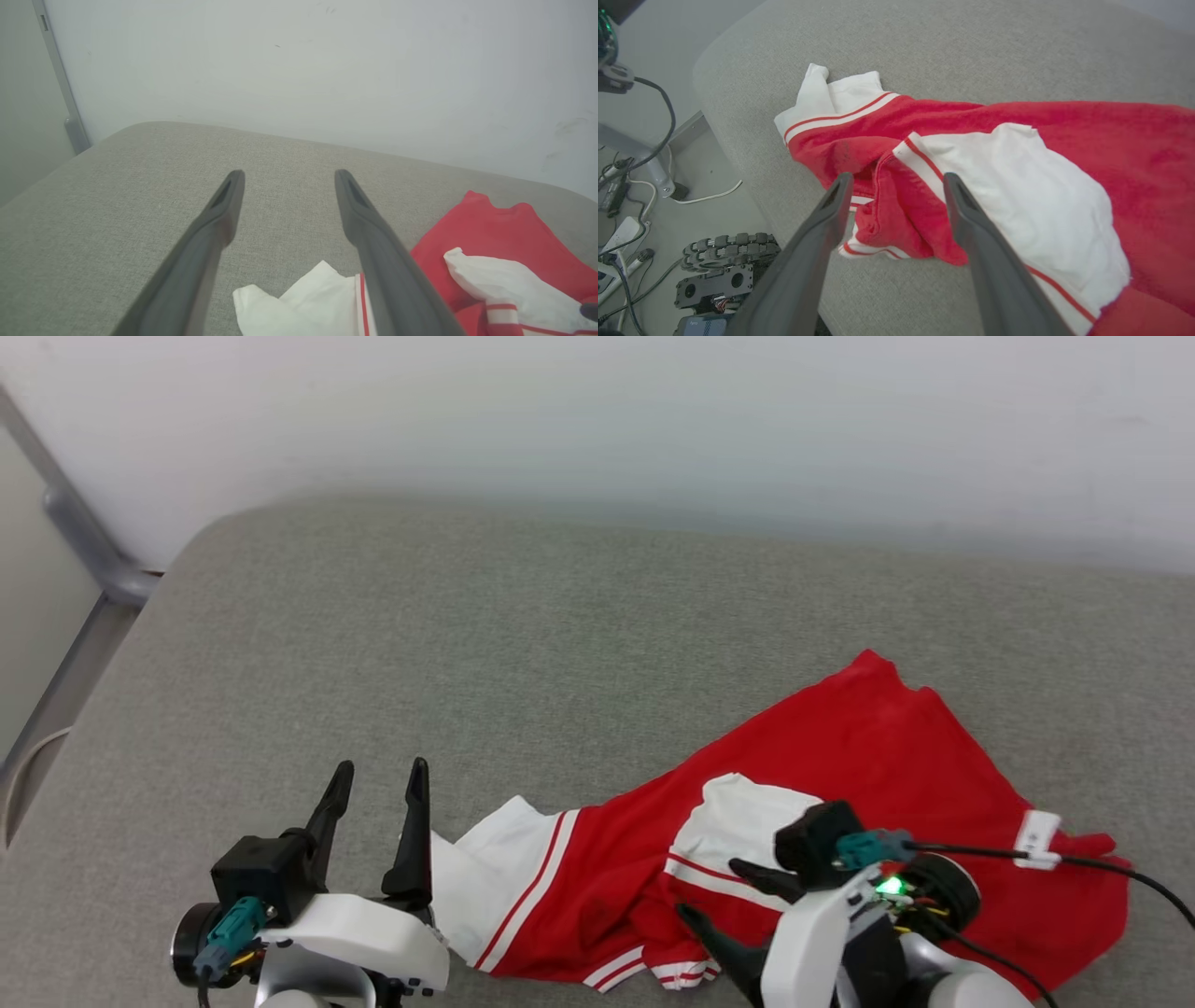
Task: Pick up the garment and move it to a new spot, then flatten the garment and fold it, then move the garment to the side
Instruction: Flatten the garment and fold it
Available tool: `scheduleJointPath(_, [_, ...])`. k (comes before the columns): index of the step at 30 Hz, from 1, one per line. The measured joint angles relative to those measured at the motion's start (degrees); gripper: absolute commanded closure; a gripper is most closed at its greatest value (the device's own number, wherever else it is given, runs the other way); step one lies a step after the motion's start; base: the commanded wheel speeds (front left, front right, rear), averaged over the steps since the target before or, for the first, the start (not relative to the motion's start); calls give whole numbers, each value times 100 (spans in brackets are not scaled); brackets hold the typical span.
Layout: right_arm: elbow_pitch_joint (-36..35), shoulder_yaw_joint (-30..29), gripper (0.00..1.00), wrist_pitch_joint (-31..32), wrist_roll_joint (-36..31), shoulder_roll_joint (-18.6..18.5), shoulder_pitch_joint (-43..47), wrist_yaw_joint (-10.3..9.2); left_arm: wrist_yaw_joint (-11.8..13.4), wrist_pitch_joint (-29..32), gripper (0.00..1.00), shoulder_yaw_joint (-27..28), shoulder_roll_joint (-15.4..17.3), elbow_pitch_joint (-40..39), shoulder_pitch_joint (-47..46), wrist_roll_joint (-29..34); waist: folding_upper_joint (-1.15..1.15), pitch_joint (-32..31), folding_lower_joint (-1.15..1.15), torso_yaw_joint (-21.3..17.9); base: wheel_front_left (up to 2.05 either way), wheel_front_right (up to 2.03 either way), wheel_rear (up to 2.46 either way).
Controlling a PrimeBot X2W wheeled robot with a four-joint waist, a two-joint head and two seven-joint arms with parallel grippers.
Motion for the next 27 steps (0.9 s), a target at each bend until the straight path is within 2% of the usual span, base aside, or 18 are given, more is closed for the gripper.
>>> scheduleJointPath(6, [452, 558, 0, 261, 233, -110, -441, 0, -138, 0, 0, 120, -194, 65, -15, 142, 0, 140, 0, 190, 0, 0, 0])
scheduleJointPath(11, [831, 769, 0, 289, 322, -142, -649, 0, -227, 0, 0, 191, -288, 125, -31, 194, 0, 247, 0, 230, 0, 0, 0])
scheduleJointPath(12, [1016, 799, 52, 238, 383, -133, -737, 0, -267, 0, 0, 230, -353, 152, -40, 249, 0, 296, 0, 219, 0, 0, 0])
scheduleJointPath(13, [1016, 799, 79, 238, 383, -133, -737, 0, -267, 0, 0, 230, -353, 152, -40, 249, 0, 296, 0, 219, 0, 0, 0])
scheduleJointPath(14, [1096, 805, 100, 227, 391, -130, -773, 0, -293, 0, 0, 250, -372, 171, -43, 263, 0, 308, 0, 208, 0, 0, 0])
scheduleJointPath(20, [1152, 576, 100, -182, 497, -66, -761, 0, -378, 0, 0, 371, -424, 249, -32, 393, 0, 286, 0, 46, 0, 0, 0])
scheduleJointPath(27, [636, -509, 100, -579, 445, 144, 372, 0, -413, 0, 0, 381, -413, 288, 59, 460, 0, 156, 0, -232, 0, 0, 0])
